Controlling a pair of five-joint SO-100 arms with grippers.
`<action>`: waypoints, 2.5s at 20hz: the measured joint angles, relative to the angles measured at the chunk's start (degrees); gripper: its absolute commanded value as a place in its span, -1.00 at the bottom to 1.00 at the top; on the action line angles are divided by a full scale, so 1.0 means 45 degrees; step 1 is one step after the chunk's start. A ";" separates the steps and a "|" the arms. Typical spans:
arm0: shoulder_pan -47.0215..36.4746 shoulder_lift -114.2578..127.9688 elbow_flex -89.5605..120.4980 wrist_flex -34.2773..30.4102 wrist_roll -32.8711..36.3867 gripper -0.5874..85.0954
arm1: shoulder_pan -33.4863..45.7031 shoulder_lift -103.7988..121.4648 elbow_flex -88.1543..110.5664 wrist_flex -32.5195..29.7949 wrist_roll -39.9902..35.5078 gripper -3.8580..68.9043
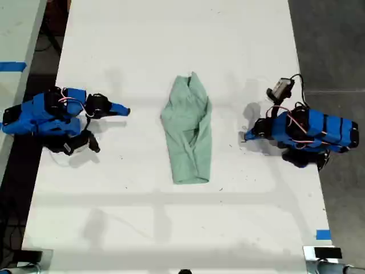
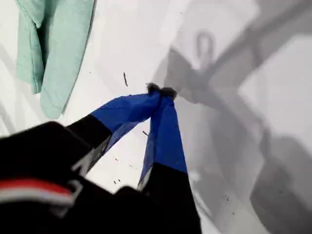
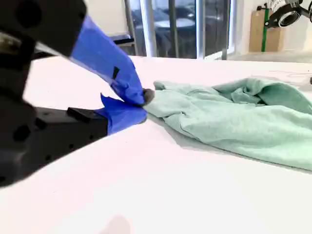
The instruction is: Fold t shirt
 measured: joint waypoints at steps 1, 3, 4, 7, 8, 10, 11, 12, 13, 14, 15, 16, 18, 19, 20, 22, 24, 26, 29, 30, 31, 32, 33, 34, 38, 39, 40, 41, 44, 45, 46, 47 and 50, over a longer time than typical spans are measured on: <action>0.0000 0.0000 0.0000 0.0000 -0.0039 -0.99 | -0.0039 0.0000 0.0000 0.0000 0.0000 -0.94; 0.0000 -0.0039 -0.0313 -0.0020 -0.1445 -0.99 | -0.0645 0.0000 -0.0176 -0.1504 0.1191 -0.94; -0.0020 -0.0430 -0.0703 -0.0059 -0.1895 -0.99 | -0.0469 -0.0039 -0.0234 -0.2207 0.1465 -0.94; 0.1250 -0.4668 -0.3242 -0.2188 -0.2129 -0.99 | -0.1016 -0.1875 -0.0957 -0.4316 0.1504 -0.93; 0.1797 -0.6875 -0.4551 -0.2969 -0.2285 -0.99 | -0.1426 -0.3203 -0.1699 -0.5156 0.1504 -0.85; 0.2871 -1.1875 -0.7383 -0.3984 -0.3086 -0.92 | -0.2227 -0.7070 -0.4102 -0.6211 0.1504 -0.71; 0.3301 -1.3984 -0.8691 -0.4473 -0.3145 -0.88 | -0.2656 -0.9297 -0.5586 -0.6348 0.1504 -0.68; 0.3672 -1.6113 -0.9883 -0.4648 -0.3203 -0.83 | -0.3047 -1.1582 -0.7090 -0.6387 0.1504 -0.66; 0.4043 -1.7812 -1.0820 -0.4707 -0.3203 -0.81 | -0.3320 -1.3555 -0.8359 -0.6387 0.1504 -0.64; 0.4297 -1.9141 -1.1660 -0.4863 -0.3242 -0.77 | -0.3496 -1.5117 -0.9238 -0.6426 0.1504 -0.62; 0.4531 -2.0137 -1.2129 -0.5059 -0.3379 -0.71 | -0.3633 -1.6191 -0.9688 -0.6563 0.1504 -0.56; 0.4785 -2.0996 -1.2520 -0.5273 -0.3555 -0.67 | -0.3789 -1.6914 -0.9980 -0.6836 0.1504 -0.45; 0.5273 -2.2734 -1.3750 -0.5391 -0.3789 -0.60 | -0.4043 -1.8027 -1.0547 -0.7187 0.1504 -0.33; 0.5488 -2.3594 -1.4473 -0.5371 -0.3926 -0.57 | -0.4180 -1.8418 -1.0723 -0.7227 0.1504 -0.31; 0.5664 -2.4473 -1.5293 -0.5176 -0.4063 -0.55 | -0.4297 -1.8555 -1.0781 -0.7285 0.1504 -0.29; 0.5879 -2.6270 -1.7070 -0.4551 -0.4395 -0.55 | -0.4492 -1.8789 -1.0781 -0.7344 0.1660 -0.25; 0.5898 -2.8164 -1.8711 -0.4141 -0.4883 -0.59 | -0.4668 -1.9473 -1.0820 -0.7441 0.1660 -0.20; 0.5898 -2.9785 -1.9980 -0.4043 -0.5156 -0.93 | -0.4766 -2.0723 -1.1582 -0.7734 0.1660 -0.17; 0.5898 -3.1563 -2.2148 -0.3887 -0.4473 -0.99 | -0.4863 -2.3125 -1.3457 -0.7754 0.1602 -0.83; 0.5898 -3.1992 -2.3027 -0.3203 -0.4297 -0.99 | -0.4902 -2.3750 -1.4102 -0.7754 0.1582 -0.85; 0.5898 -3.2207 -2.3691 -0.2480 -0.4238 -0.99 | -0.4941 -2.4219 -1.4805 -0.7520 0.1582 -0.85; 0.5898 -3.2266 -2.4023 -0.1973 -0.4219 -0.99 | -0.5020 -2.4648 -1.5430 -0.7031 0.1699 -0.85; 0.5898 -3.2266 -2.4160 -0.1563 -0.4180 -0.99 | -0.5117 -2.4980 -1.6094 -0.6445 0.1895 -0.85; 0.5898 -3.2207 -2.4258 -0.1191 -0.4102 -0.99 | -0.5254 -2.5176 -1.6621 -0.5977 0.1953 -0.85; 0.6289 -3.0938 -2.4199 0.0645 -0.3730 -0.99 | -0.5684 -2.5391 -2.0488 -0.3340 0.1484 -0.85; 0.6172 -3.0254 -2.4199 0.1133 -0.3496 -0.99 | -0.5410 -2.5391 -2.1719 -0.2480 0.0977 -0.85; 0.5762 -2.9512 -2.4199 0.1543 -0.3066 -0.99 | -0.4863 -2.5391 -2.2734 -0.1797 0.0410 -0.85; 0.5039 -2.8828 -2.4219 0.1875 -0.2598 -0.99 | -0.3945 -2.5371 -2.3457 -0.1289 -0.0117 -0.85; 0.1816 -2.7480 -2.4277 0.2422 -0.1172 -0.78 | -0.0254 -2.4961 -2.3906 -0.0156 -0.0898 -0.60; 0.0742 -2.7246 -2.4277 0.2422 -0.0820 -0.72 | 0.1113 -2.4785 -2.3906 0.0508 -0.0918 -0.26; -0.0254 -2.7012 -2.4277 0.2422 -0.0625 -0.66 | 0.2422 -2.4551 -2.3906 0.1152 -0.0918 -0.19; -0.0996 -2.6738 -2.4277 0.2578 -0.0547 -0.70 | 0.3438 -2.4102 -2.3887 0.1660 -0.0938 -0.15; -0.2363 -2.4961 -2.4277 0.3594 -0.0020 -0.99 | 0.4531 -2.1973 -2.3730 0.2852 -0.1406 -0.88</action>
